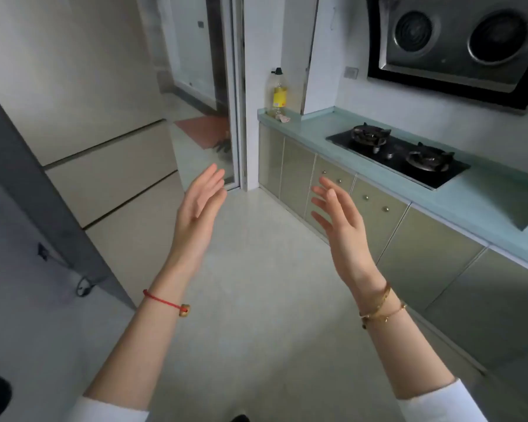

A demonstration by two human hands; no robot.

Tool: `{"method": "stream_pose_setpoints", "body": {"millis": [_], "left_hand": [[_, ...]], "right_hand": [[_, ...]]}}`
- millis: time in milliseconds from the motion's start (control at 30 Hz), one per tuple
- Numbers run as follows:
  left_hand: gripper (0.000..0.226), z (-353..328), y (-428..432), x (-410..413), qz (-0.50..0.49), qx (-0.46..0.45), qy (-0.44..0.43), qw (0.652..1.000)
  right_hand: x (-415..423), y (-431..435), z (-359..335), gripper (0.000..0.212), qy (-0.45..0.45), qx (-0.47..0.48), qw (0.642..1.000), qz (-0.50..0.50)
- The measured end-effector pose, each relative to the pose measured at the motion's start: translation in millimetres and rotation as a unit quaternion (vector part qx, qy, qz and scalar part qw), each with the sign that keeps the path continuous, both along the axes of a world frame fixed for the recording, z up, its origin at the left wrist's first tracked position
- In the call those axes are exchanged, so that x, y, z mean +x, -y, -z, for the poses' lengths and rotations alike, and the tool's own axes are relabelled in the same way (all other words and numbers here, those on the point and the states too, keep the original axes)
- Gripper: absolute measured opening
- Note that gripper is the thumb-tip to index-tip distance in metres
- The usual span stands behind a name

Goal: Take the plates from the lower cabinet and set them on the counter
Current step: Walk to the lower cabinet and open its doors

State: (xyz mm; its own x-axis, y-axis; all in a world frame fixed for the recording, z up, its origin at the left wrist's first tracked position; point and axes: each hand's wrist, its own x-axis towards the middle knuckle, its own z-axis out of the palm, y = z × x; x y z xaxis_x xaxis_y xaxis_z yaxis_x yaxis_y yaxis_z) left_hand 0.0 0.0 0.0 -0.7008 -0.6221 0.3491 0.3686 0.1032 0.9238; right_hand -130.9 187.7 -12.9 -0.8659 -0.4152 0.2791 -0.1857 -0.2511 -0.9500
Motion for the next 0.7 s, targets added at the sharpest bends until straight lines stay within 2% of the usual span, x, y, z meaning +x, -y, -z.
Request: {"method": "stream_pose_setpoints", "body": {"millis": [133, 300, 700], "left_hand": [[0.05, 12.1, 10.6, -14.8, -0.003, 0.012, 0.018, 1.0], [0.059, 35.2, 40.2, -45.1, -0.007, 0.021, 0.032, 0.999], [0.061, 49.0, 151.5, -172.4, 0.016, 0.033, 0.053, 0.998]], "right_hand": [[-13.4, 15.0, 9.7, 0.036, 0.023, 0.007, 1.0, -0.008], [-46.8, 44.1, 30.3, 0.036, 0.037, 0.015, 0.999, -0.013], [-166.5, 148.7, 43.2, 0.037, 0.069, 0.024, 0.997, -0.006]]}}
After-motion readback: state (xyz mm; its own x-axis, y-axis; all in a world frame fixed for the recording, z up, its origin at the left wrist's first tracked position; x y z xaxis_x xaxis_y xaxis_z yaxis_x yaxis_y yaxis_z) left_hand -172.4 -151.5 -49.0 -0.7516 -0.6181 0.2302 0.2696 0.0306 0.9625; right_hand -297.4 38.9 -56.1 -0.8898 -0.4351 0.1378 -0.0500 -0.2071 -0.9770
